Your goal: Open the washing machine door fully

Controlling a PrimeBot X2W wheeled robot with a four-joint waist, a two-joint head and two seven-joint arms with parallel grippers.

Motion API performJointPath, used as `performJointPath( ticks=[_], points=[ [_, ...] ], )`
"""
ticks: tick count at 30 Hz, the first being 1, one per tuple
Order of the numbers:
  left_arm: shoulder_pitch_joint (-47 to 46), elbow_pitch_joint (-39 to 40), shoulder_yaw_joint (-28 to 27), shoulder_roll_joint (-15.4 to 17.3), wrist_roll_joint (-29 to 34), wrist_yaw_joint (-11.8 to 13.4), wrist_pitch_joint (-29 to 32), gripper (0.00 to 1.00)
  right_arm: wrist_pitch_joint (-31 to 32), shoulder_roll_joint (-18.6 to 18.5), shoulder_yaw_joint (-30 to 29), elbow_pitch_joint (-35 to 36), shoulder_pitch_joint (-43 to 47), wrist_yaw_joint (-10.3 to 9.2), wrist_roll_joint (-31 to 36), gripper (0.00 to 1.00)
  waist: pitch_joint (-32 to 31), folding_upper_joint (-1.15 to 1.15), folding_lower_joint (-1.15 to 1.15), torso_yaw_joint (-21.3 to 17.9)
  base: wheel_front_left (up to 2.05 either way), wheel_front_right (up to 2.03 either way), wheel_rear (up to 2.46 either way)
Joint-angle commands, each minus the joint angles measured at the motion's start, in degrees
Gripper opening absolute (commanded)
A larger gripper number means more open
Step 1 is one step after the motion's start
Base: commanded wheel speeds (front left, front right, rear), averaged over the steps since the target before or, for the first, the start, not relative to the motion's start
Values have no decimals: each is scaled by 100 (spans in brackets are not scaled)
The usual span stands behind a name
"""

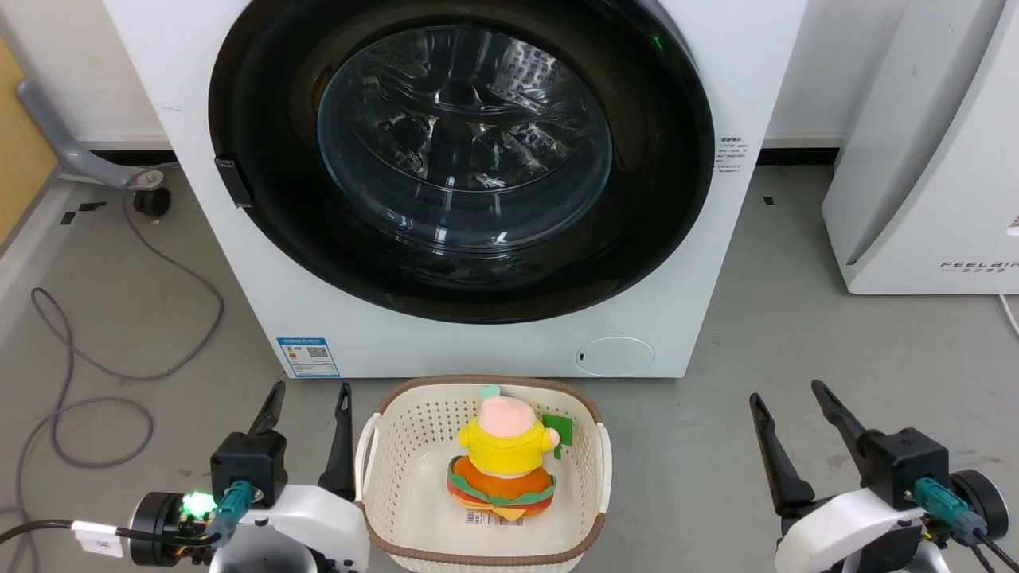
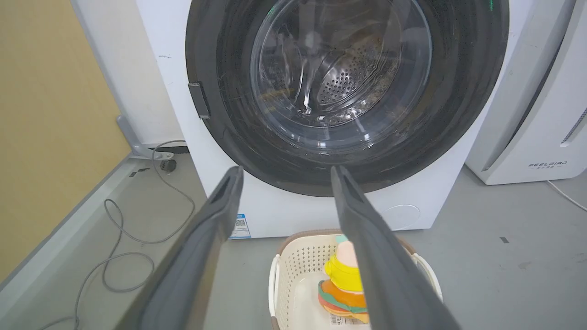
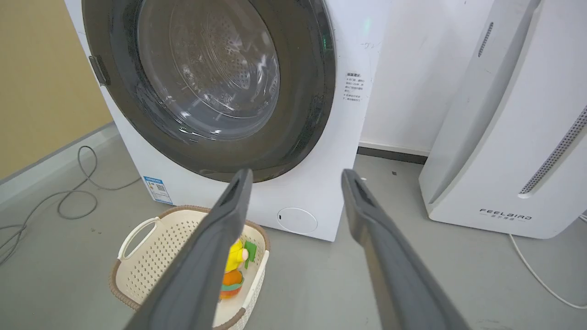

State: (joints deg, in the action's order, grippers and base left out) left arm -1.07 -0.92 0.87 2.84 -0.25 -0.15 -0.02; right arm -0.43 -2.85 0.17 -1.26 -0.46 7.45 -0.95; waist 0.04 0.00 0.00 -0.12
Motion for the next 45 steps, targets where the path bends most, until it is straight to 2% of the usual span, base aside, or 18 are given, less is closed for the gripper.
performJointPath(
  ticks=[1,2,3,13,24,31,37,45],
  points=[
    [-17,-45,19,1,-59,3,-55,100,-59,0,-12,-37,-2,0,-44,11,0,0,0,-3,0,0,0],
    [-19,-57,30,1,-67,4,-67,100,-71,0,-14,-50,-3,0,-58,11,1,0,0,-5,0,0,0],
    [-21,-68,41,1,-75,5,-79,100,-83,0,-16,-61,-4,0,-73,0,2,0,0,-7,0,0,0],
    [-43,-171,156,2,-155,22,-203,100,-203,0,-46,-189,-49,1,-448,0,20,0,0,-25,0,0,0],
    [-103,-234,264,2,-239,52,-339,100,-327,-1,-16,-277,-290,1,-1879,0,104,0,0,-42,0,0,0],
    [-204,-221,320,2,-269,74,-426,100,-263,-35,-199,-440,-702,1,-2723,0,304,0,0,-65,0,0,0],
    [-336,-194,364,2,-271,80,-487,100,-196,-148,-361,-742,-1180,1,-3304,0,518,0,0,-70,0,0,0],
    [-559,-134,443,2,-288,104,-586,100,-57,-479,-441,-1372,-2135,1,-4075,0,864,0,0,-51,0,0,0]
  ],
)
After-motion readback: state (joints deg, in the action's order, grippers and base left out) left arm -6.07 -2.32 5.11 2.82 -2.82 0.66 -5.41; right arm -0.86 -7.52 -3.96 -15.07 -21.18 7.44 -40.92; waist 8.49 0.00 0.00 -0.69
